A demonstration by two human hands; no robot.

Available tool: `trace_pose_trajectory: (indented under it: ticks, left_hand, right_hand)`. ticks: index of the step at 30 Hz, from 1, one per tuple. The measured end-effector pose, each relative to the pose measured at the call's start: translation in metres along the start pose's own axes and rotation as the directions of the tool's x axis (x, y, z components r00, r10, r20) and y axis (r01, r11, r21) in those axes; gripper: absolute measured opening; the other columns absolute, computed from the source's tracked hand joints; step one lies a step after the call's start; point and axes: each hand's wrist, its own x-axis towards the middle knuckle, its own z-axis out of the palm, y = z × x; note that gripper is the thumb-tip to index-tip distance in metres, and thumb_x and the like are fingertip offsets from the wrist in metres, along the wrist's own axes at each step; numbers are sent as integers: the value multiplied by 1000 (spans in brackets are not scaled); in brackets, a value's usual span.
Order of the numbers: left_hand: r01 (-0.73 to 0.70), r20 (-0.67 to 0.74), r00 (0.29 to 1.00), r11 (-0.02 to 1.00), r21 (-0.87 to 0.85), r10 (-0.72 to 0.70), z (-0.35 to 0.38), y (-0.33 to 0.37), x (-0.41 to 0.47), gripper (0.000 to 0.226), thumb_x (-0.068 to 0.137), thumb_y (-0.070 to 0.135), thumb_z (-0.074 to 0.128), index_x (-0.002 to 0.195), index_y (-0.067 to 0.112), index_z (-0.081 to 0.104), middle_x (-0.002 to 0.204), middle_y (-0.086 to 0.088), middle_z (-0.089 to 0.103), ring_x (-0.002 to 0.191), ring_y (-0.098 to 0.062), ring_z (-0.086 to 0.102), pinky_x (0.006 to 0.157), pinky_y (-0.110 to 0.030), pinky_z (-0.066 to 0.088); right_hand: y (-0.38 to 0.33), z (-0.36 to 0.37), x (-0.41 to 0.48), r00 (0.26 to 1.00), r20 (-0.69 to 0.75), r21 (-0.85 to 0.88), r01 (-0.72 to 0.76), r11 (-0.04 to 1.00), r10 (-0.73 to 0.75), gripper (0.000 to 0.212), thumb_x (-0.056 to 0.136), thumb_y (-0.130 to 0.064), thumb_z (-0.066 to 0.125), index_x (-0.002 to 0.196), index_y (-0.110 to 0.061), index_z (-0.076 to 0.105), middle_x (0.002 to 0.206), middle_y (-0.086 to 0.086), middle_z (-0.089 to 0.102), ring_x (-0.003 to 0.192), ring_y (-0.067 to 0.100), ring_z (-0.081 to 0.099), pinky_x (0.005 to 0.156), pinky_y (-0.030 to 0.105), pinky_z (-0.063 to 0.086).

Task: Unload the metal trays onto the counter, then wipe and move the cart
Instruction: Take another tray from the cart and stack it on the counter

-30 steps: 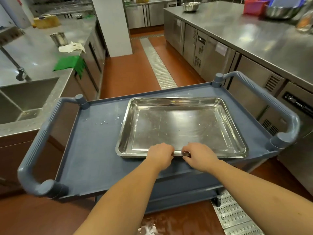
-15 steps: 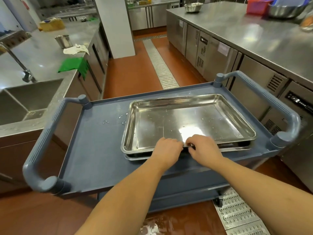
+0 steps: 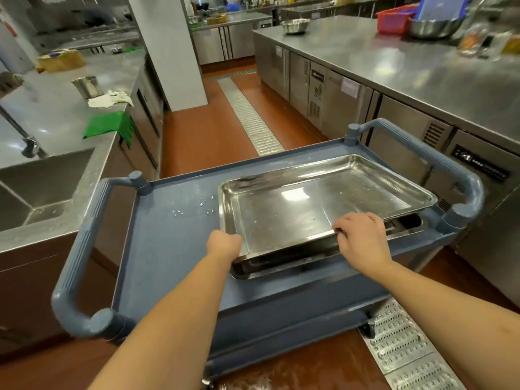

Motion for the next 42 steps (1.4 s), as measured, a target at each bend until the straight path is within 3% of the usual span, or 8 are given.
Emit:
trace_pose_trajectory:
  ticks: [3, 6, 8, 11, 15, 23, 36, 42]
  left_hand:
    - [92, 116, 991, 981, -171, -73, -7, -5, 1, 11, 84, -10, 51, 95, -7, 54, 71, -12, 48, 53, -28, 48, 34, -21, 42]
    - [163, 237, 967, 945, -283, -95, -14, -6, -5, 17, 77, -14, 52, 89, -3, 54, 66, -9, 44, 54, -24, 43, 40, -26, 48]
    - [197, 319, 943, 931, -307, -95, -16, -8, -8, 18, 73, -11, 53, 86, 1, 56, 64, -7, 43, 64, -23, 47, 61, -36, 58]
    - [212, 394, 915, 932, -293, -85, -21, -3, -17, 15, 71, -8, 54, 76, 7, 54, 58, -2, 40, 62, -20, 46, 68, -33, 57]
    - [202, 451, 891, 933, -297, -50, -28, 3, -24, 16, 73, -5, 55, 69, 9, 50, 56, -2, 41, 61, -17, 44, 76, -34, 55]
    - [223, 499, 866, 898, -379, -5, -30, -5, -26, 12, 81, 13, 68, 79, 11, 56, 59, -1, 46, 64, -18, 52, 77, -38, 58]
    - [110, 447, 884, 865, -490, 141, -17, -7, -53, 12, 83, 3, 60, 94, 7, 59, 41, 5, 45, 32, -8, 43, 42, -22, 44]
    - [103, 506, 840, 859, -502, 195, 11, -8, -91, 7, 83, 5, 59, 88, 9, 60, 67, -1, 63, 59, -18, 57, 55, -27, 49]
  right_hand:
    - [-8, 4, -11, 965, -50, 116, -250, 961, 257, 21, 83, -12, 64, 99, -23, 71, 116, 0, 57, 112, 23, 50, 101, 41, 30]
    - [-30, 1, -21, 820, -63, 351, -516, 781, 570, 41, 78, -11, 69, 115, -23, 55, 132, 6, 39, 122, 29, 37, 100, 43, 33]
    - [-49, 6, -27, 655, -7, 609, -597, 522, 756, 42, 77, -9, 69, 112, -19, 49, 125, 5, 39, 110, 27, 41, 84, 32, 38]
    - [-84, 15, -35, 409, 373, 841, -528, -117, 833, 20, 83, -17, 59, 99, -9, 52, 91, 8, 52, 81, 25, 51, 66, 34, 48]
    - [-120, 14, -33, 499, 710, 703, -468, -536, 496, 20, 93, -29, 51, 109, -18, 55, 101, 10, 66, 96, 25, 65, 86, 43, 51]
    - [-129, 7, -16, 431, 675, 724, -544, -424, 599, 17, 83, 3, 58, 96, -2, 51, 101, 17, 60, 92, 30, 65, 81, 46, 57]
    - [-112, -13, -31, 442, 598, 778, -518, -354, 668, 41, 80, 1, 61, 119, -1, 48, 118, 21, 56, 93, 30, 60, 76, 44, 58]
    - [-83, -41, -60, 448, 514, 820, -506, -267, 732, 50, 77, -9, 63, 125, -5, 49, 118, 15, 58, 104, 30, 59, 84, 40, 55]
